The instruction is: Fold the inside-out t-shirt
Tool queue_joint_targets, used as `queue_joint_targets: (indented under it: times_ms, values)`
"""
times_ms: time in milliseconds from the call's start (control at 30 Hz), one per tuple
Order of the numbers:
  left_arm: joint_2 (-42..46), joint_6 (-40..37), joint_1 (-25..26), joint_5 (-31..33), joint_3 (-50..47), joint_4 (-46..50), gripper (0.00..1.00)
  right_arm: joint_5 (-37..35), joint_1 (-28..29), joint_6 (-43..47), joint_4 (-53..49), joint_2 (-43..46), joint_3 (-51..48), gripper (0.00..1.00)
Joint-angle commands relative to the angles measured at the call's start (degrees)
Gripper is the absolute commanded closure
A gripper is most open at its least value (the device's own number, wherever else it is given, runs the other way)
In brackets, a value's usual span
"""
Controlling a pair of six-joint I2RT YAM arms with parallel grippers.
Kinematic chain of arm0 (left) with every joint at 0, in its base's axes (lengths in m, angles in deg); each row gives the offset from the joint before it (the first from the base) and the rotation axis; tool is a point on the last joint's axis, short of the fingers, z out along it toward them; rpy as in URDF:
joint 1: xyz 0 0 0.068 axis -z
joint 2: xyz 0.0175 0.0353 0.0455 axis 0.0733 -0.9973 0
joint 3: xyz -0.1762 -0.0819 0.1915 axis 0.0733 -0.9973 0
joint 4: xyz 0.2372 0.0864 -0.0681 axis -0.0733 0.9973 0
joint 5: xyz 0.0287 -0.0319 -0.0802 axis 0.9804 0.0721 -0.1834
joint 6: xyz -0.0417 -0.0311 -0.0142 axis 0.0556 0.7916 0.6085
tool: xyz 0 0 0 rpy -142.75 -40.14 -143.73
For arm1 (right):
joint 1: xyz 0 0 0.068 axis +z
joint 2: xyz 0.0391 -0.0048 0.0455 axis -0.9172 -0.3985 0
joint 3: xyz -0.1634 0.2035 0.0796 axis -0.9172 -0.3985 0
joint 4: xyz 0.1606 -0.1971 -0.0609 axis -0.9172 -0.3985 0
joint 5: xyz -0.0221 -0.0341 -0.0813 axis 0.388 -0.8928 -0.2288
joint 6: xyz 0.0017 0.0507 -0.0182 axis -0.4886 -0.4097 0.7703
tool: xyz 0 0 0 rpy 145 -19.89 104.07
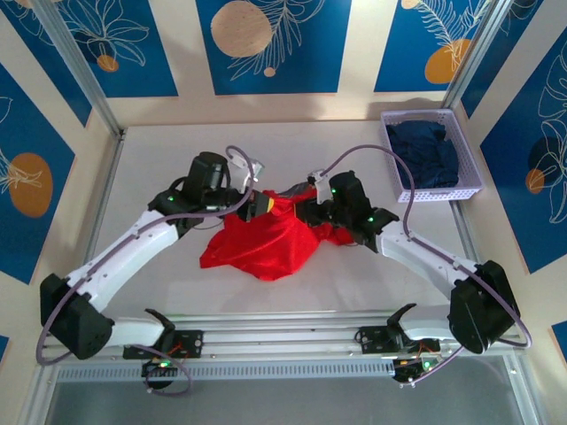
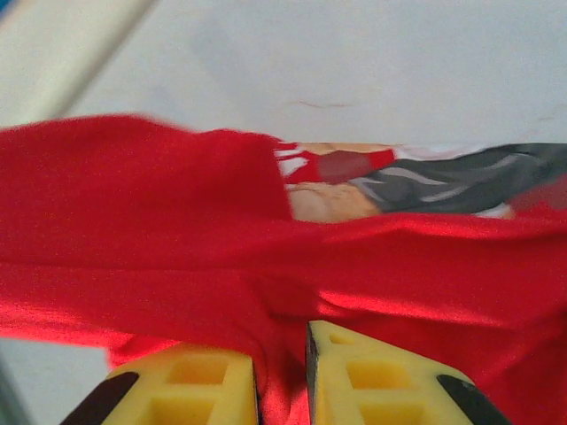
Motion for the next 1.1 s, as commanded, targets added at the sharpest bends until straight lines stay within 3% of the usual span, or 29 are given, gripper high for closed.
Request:
queue_joint_targets:
  times_ms: [0, 67, 267, 333, 467, 700, 767, 933, 1067]
  values:
    - [2.34, 3.37, 0.46, -0.16, 3.78, 5.58, 1.0, -17.94, 1.53, 3.6, -10.0, 1.98, 3.45, 0.77]
    - [2.76, 4.28, 0.56, 0.14, 4.79, 5.76, 1.0, -15.65, 2.35, 6.08, -7.76, 4.66, 2.23, 0.72]
    - [2.3, 6.46, 1.54, 3.03, 7.44, 7.38, 1.0, 2.53, 3.1, 12.54, 1.48, 14.92, -3.89, 0.6]
    - [1.81, 6.93, 1.95, 3.23, 8.13, 7.87, 1.0, 5.61, 4.62, 14.39, 3.68, 16.42, -4.87, 0.58]
    - [1.13, 7.78, 2.66, 3.3, 8.59, 7.7, 1.0, 5.64, 9.52, 17.68, 6.23, 15.14, -4.21, 0.59]
    - [0.33, 8.54, 3.28, 3.8, 8.69, 7.3, 1.0, 7.78, 16.5, 19.95, 11.68, 8.85, -1.59, 0.7]
    - [0.2, 8.54, 3.29, 3.91, 8.75, 7.35, 1.0, 6.85, 16.74, 19.38, 11.66, 6.28, -0.46, 0.74]
    - [0.9, 8.47, 3.29, 4.82, 9.12, 8.08, 1.0, -3.17, 15.36, 16.08, 11.22, 1.42, -0.24, 0.84]
    - [1.55, 8.28, 3.26, 5.85, 9.12, 9.01, 1.0, -4.62, 12.59, 12.24, 13.6, 2.28, -3.26, 0.85]
